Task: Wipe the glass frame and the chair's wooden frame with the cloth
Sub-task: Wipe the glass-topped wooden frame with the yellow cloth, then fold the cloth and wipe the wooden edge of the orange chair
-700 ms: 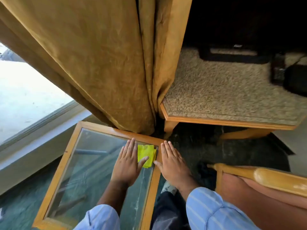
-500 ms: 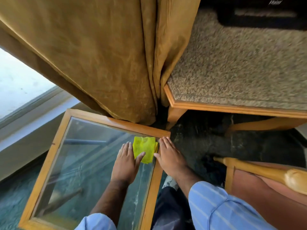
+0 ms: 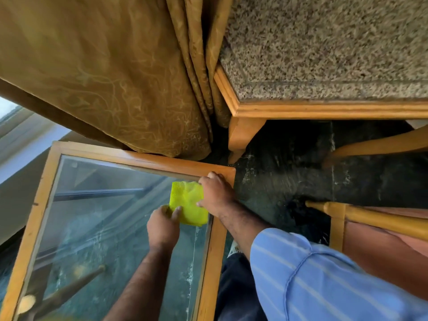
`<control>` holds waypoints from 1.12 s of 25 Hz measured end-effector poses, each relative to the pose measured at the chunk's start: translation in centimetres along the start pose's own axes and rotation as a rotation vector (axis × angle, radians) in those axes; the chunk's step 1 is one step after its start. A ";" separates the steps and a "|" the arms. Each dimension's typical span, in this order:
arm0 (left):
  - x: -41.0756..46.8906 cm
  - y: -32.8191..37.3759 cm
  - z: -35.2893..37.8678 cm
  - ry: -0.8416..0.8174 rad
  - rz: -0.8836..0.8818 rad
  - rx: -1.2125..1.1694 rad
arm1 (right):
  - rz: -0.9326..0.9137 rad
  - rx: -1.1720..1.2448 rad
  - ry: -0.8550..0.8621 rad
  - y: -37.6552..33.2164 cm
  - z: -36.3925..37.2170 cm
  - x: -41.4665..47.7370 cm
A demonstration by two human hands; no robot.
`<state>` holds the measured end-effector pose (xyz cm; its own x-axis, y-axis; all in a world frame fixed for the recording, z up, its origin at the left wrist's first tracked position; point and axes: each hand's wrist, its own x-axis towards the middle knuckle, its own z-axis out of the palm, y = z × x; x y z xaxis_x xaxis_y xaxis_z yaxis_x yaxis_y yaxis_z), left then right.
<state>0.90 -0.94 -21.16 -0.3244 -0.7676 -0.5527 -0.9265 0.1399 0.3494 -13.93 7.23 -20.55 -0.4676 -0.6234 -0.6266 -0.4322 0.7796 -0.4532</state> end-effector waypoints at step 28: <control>-36.1 45.7 13.5 -0.957 0.727 -0.498 | 0.439 0.894 0.999 38.0 -29.0 -45.0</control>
<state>-32.31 41.65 4.56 -0.9171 0.1622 -0.3643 -0.3792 -0.0719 0.9225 -31.66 63.22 8.87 -0.9394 0.1927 -0.2836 0.3417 0.4569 -0.8213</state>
